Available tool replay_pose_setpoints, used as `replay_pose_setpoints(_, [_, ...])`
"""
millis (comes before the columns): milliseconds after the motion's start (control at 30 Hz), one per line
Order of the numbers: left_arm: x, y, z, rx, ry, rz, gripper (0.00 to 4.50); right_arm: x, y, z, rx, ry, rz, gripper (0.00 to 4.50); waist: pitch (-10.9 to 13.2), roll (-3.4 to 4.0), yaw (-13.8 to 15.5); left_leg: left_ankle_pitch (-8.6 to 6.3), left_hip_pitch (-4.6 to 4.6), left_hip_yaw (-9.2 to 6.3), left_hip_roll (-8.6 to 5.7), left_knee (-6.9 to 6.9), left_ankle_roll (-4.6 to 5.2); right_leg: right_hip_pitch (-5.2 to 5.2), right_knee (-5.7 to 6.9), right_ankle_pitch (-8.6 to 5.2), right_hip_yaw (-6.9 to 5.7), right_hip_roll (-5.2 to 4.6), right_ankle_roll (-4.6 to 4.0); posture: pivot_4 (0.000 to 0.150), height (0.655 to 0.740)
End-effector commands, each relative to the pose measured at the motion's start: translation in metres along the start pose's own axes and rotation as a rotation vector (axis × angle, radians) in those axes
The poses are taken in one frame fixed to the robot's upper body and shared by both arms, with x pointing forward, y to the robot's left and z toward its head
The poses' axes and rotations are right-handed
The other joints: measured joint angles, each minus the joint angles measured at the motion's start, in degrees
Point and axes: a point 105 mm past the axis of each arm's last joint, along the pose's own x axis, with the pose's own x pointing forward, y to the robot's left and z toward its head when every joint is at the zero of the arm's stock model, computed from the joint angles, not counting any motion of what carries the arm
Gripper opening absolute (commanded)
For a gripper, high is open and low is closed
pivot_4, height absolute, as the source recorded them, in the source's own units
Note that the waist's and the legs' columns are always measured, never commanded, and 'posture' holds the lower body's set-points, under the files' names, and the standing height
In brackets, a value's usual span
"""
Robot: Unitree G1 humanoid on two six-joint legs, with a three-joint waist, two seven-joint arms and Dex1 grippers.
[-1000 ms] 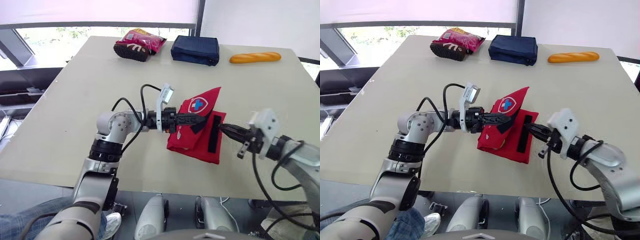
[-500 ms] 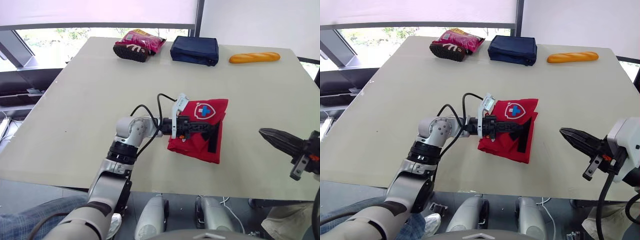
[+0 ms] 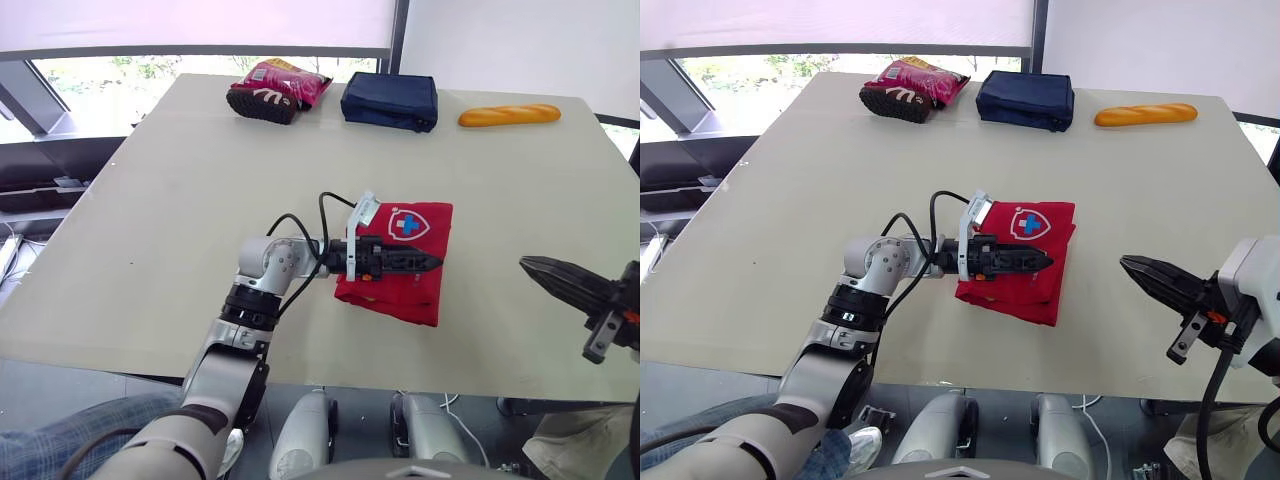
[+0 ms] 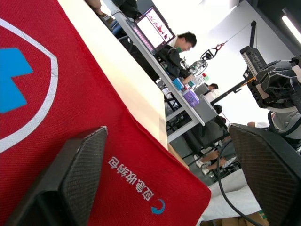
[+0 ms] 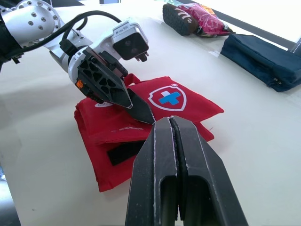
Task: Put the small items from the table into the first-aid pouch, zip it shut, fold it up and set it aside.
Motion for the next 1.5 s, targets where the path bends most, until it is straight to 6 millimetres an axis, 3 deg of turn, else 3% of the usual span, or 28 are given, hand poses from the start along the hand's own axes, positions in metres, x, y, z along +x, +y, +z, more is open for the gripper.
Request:
replay_pose_setpoints(33, [0.0,-0.005,0.001,-0.001,-0.015,-0.03,4.47,0.007,0.003,0.005,-0.01,-0.035,0.029,0.0,0.0,0.0,-0.02,0.0,0.0,0.0,0.0,0.0,0.0,0.0,0.0,0.0,0.0,0.0,0.0,0.15,0.7164])
replay_pose_setpoints(300, [-0.01,-0.016,0.002,-0.022,-0.066,-0.164,4.47,0.047,0.001,-0.021,0.004,-0.054,0.109,0.0,0.0,0.0,-0.17,0.0,0.02,0.06,0.01,0.01,0.0,-0.02,0.0,-0.08,0.03,0.02,-0.15,0.15,0.7164])
replay_pose_setpoints(467, [-0.018,-0.021,0.01,-0.024,-0.143,-0.242,4.47,0.076,0.01,-0.037,0.031,-0.087,0.187,0.0,0.0,0.01,-0.11,0.0,-0.01,0.02,0.0,0.01,0.0,-0.03,0.0,-0.05,0.01,0.02,-0.12,0.15,0.7164])
replay_pose_setpoints(600, [-0.017,-0.017,0.0,-0.025,-0.126,-0.242,4.47,0.091,0.012,-0.047,0.038,-0.107,0.214,0.0,0.01,0.02,-0.07,0.0,-0.02,0.01,-0.02,0.02,0.0,-0.03,0.0,0.03,0.0,0.01,0.01,0.15,0.7164])
replay_pose_setpoints(700, [-0.018,-0.016,-0.003,-0.024,-0.119,-0.24,4.47,0.095,0.017,-0.057,0.058,-0.09,0.239,0.0,0.01,0.02,-0.06,0.0,-0.01,0.01,-0.02,0.02,0.0,-0.02,0.0,0.04,0.01,0.01,0.0,0.15,0.7164])
replay_pose_setpoints(900, [-0.02,-0.016,-0.002,-0.023,-0.128,-0.236,4.47,0.094,0.028,-0.106,0.018,0.081,0.261,0.0,0.01,0.03,-0.09,0.0,-0.01,0.0,-0.03,0.02,0.0,-0.02,0.0,0.03,-0.01,0.0,0.0,0.15,0.7164])
replay_pose_setpoints(1100, [-0.02,-0.016,-0.003,-0.015,-0.127,-0.233,4.47,0.102,0.027,-0.126,-0.007,0.139,0.225,0.0,0.0,0.04,-0.73,0.01,0.06,0.02,0.04,0.02,-0.01,-0.02,0.04,0.03,0.0,0.08,0.0,0.15,0.7164])
replay_pose_setpoints(1233, [-0.02,-0.015,-0.002,-0.01,-0.129,-0.222,4.47,0.096,0.018,-0.119,-0.023,0.129,0.218,0.0,-0.01,0.03,-1.04,0.01,0.07,0.02,0.05,0.03,-0.01,-0.01,0.05,0.04,0.0,0.08,0.01,0.15,0.7164])
replay_pose_setpoints(1400, [-0.021,-0.011,-0.005,-0.008,-0.127,-0.201,4.47,0.079,-0.008,-0.075,0.052,-0.029,0.199,0.0,0.0,0.03,-0.97,0.01,0.04,0.02,0.02,0.03,-0.01,-0.01,0.06,0.04,0.01,0.04,0.01,0.15,0.7164])
replay_pose_setpoints(1500, [-0.023,-0.011,-0.009,-0.004,-0.118,-0.194,4.47,0.083,-0.035,-0.045,0.06,-0.158,0.135,0.0,0.01,0.05,-1.51,0.0,0.05,0.03,0.03,0.03,-0.01,-0.02,0.05,0.05,0.03,0.05,0.01,0.15,0.7164])
